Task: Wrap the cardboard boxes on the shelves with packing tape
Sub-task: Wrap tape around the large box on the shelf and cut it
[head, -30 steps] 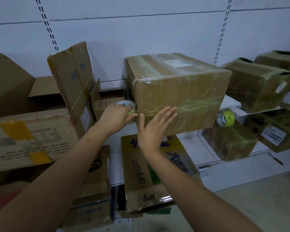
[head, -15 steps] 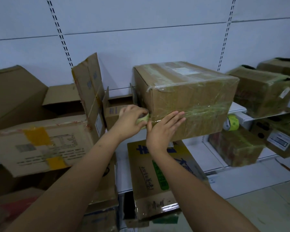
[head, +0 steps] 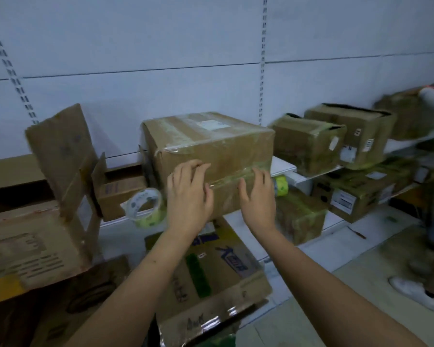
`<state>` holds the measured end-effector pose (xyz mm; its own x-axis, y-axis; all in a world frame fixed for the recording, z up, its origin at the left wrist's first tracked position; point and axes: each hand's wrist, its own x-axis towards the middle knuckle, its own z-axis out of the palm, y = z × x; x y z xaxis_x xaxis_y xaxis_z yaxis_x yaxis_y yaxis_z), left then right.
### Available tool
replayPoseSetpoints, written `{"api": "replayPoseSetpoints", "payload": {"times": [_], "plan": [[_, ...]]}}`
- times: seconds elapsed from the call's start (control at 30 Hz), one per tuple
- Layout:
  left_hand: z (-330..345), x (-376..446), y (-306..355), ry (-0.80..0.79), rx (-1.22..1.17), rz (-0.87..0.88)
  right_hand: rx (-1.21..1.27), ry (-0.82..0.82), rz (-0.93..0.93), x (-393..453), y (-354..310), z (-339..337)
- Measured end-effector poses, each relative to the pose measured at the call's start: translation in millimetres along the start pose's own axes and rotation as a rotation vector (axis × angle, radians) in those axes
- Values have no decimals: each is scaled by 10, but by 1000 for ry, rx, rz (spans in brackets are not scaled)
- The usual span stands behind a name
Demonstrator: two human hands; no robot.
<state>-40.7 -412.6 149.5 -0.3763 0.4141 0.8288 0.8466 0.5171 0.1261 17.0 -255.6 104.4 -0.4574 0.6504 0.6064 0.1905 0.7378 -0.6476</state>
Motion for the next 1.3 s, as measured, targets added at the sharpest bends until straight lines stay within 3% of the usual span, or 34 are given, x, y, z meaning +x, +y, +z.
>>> {"api": "replayPoseSetpoints", "payload": {"times": [0.2,0.3,0.4,0.53,0.77,1.0,1.17,1.3], "plan": [[890,167,686,-38,8,80,11,71,33,746,1017,-541],[1368,348,944,-6,74,128,-18,-41,-3,1176,1531,-415],[1767,705,1161,157,133,142,-41,-170,-68,1660,2013,-94],[2129,1200,1289,353,258,1,-136,-424,-194,2267,2477,475],[2412,1353,1222,374,503,-62,-296,-752,-345,2727,2682,1471],[2422,1359,1185,383,502,-56,-239,-578,-208,2874,2503,1620],[2404,1347,1188,369,499,-60,-300,-699,-56,2805,2343,1494],[2379,1346,1208,328,469,-83,-132,-764,136,2655,2263,1250]]}}
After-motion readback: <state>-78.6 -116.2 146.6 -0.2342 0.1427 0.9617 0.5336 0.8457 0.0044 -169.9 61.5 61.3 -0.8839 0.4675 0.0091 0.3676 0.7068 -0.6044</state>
